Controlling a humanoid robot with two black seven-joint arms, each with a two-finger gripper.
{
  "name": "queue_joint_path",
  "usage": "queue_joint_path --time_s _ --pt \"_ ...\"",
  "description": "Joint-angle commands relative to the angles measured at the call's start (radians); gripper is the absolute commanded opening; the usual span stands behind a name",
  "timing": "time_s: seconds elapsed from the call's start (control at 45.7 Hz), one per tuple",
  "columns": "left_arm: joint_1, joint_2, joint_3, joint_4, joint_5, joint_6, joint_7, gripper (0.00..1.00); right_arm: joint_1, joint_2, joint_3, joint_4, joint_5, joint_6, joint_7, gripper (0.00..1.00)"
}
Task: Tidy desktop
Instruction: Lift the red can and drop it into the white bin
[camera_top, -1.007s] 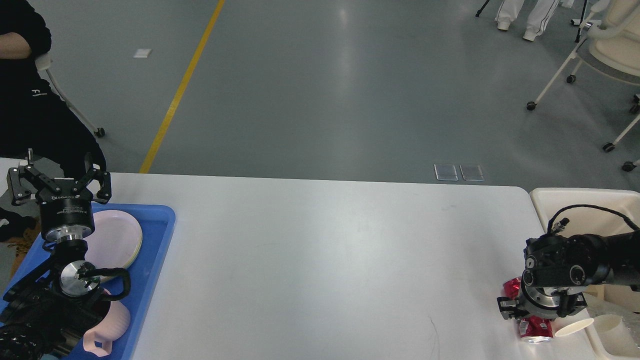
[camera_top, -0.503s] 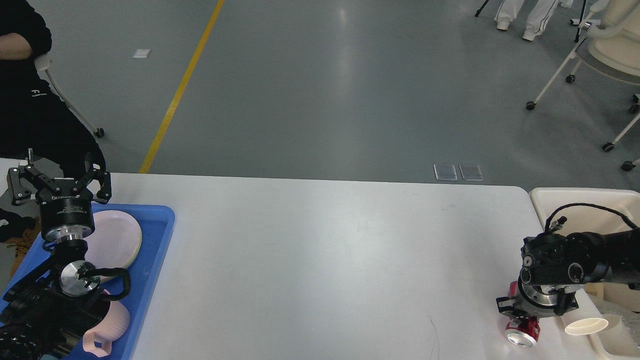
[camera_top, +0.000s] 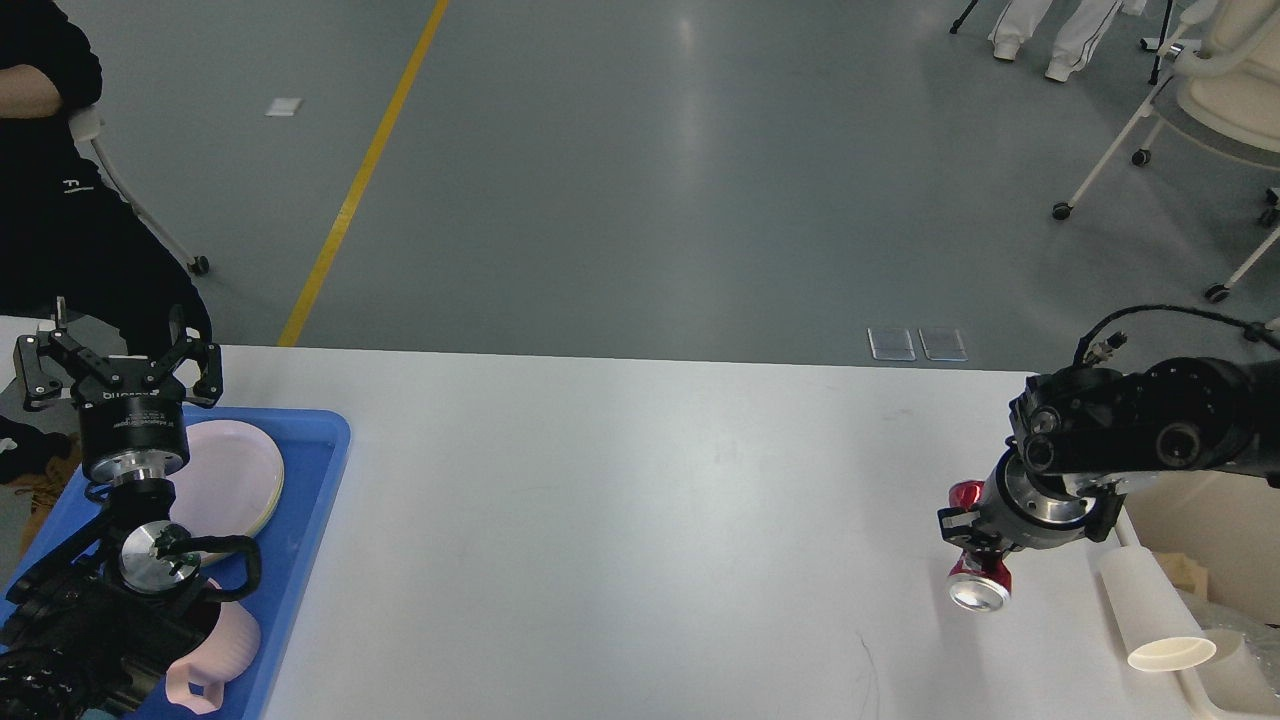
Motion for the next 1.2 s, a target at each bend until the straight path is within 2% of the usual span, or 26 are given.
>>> queue_joint_path --time_s 0.0,0.285,0.46,0.613,0.722,0.832,1.007,1.182 --pt "0.0 0.0 0.0 0.0 0.0 0.0 0.0 0.96 0.154 -0.049 0.018 0.019 0.081 0.081 0.006 0.0" --pt "0.0 0.0 0.0 0.0 0.0 0.0 0.0 0.96 0.375 -0.235 0.221 0.01 0.215 0.279 0.003 0.0" --pt "0.0 0.0 0.0 0.0 0.0 0.0 0.0 0.96 0.472 -0.324 0.308 -0.012 0.217 0.342 -0.004 0.0" --pt "0.0 0.0 0.0 0.0 0.0 0.0 0.0 0.96 0.469 -0.35 0.31 -0.071 0.215 0.347 -0.003 0.0" --pt "0.0 0.0 0.0 0.0 0.0 0.0 0.0 0.96 0.411 -0.359 0.284 -0.149 0.213 0.331 -0.003 0.0" --pt "0.0 0.0 0.0 0.0 0.0 0.0 0.0 0.96 0.268 -0.362 0.288 -0.31 0.213 0.313 -0.003 0.0" --pt "0.0 0.0 0.0 0.0 0.0 0.0 0.0 0.96 0.014 -0.362 0.291 -0.536 0.217 0.149 -0.001 0.0" --pt "0.0 0.0 0.0 0.0 0.0 0.0 0.0 0.96 -0.21 -0.353 0.285 -0.662 0.215 0.026 -0.003 0.0"
